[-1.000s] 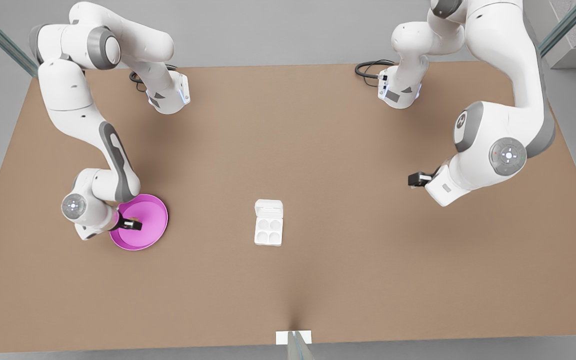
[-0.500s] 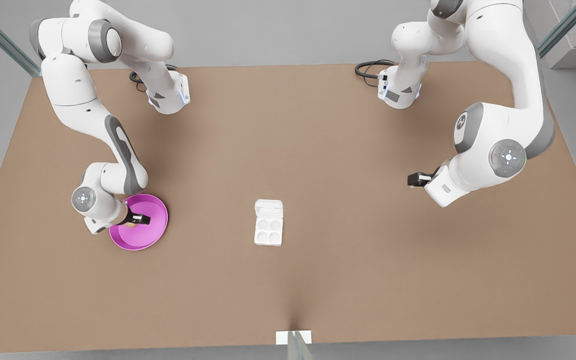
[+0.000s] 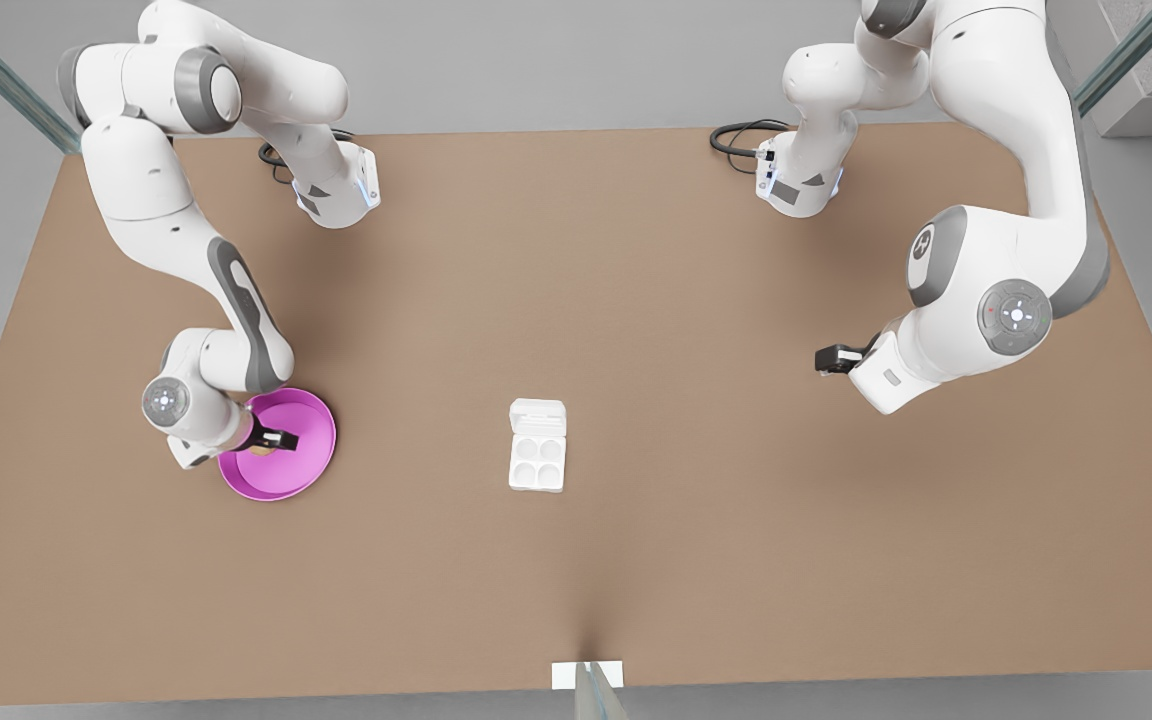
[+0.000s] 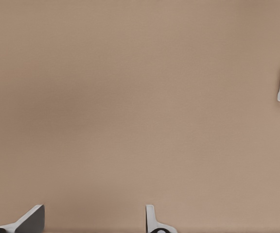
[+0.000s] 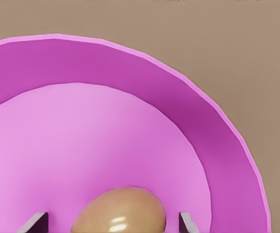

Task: Pack egg into the box and close the box lid

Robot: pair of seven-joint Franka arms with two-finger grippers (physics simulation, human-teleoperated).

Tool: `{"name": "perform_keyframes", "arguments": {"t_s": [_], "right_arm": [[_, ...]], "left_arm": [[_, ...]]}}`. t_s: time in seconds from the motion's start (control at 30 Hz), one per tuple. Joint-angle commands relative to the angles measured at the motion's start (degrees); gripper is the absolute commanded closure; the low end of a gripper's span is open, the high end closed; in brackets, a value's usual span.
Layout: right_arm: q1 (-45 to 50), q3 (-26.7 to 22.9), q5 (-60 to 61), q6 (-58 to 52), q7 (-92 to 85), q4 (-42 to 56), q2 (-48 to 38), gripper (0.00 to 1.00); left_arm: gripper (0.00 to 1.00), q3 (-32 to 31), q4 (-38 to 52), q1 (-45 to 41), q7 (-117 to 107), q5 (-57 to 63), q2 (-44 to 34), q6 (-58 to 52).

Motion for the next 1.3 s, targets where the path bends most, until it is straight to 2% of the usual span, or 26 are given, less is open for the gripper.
{"name": "perform_keyframes", "arguments": {"t_s": [0.0,0.07,0.17,0.43,0.57,1.03,1.1,1.27], "right_arm": [[0.0,-0.1,0.0,1.0,-0.1,0.2,0.2,0.04],[0.0,-0.1,0.0,1.0,-0.1,0.1,0.1,0.04],[0.0,-0.1,0.0,0.9,-0.1,0.1,0.0,0.18],[0.1,-0.1,0.0,0.1,-0.2,-0.4,-0.8,0.21],[0.2,-0.1,-0.1,0.1,-0.3,-0.4,-0.8,0.27],[0.1,-0.2,-0.4,-1.3,-0.5,0.2,-0.9,0.29],[0.1,-0.1,-0.4,-1.2,-0.5,0.1,-0.9,0.35],[0.1,-0.1,-0.4,-1.2,-0.5,0.2,-0.9,0.37]], "left_arm": [[0.0,0.0,0.1,0.0,0.0,0.0,-0.1,0.0],[0.0,0.0,0.0,0.0,0.0,0.0,0.0,0.1],[0.0,0.0,0.0,0.0,0.0,-0.1,0.0,-0.1],[0.0,0.0,0.0,0.0,0.0,-0.1,0.2,-0.1],[0.0,0.0,0.0,0.0,0.0,-0.2,0.2,-0.3],[0.0,0.0,0.0,0.0,-0.1,-0.2,0.3,-0.2],[0.0,0.0,0.0,0.0,0.0,-0.2,0.3,-0.1],[0.0,0.0,0.0,0.0,-0.1,-0.2,0.3,-0.1]]}}
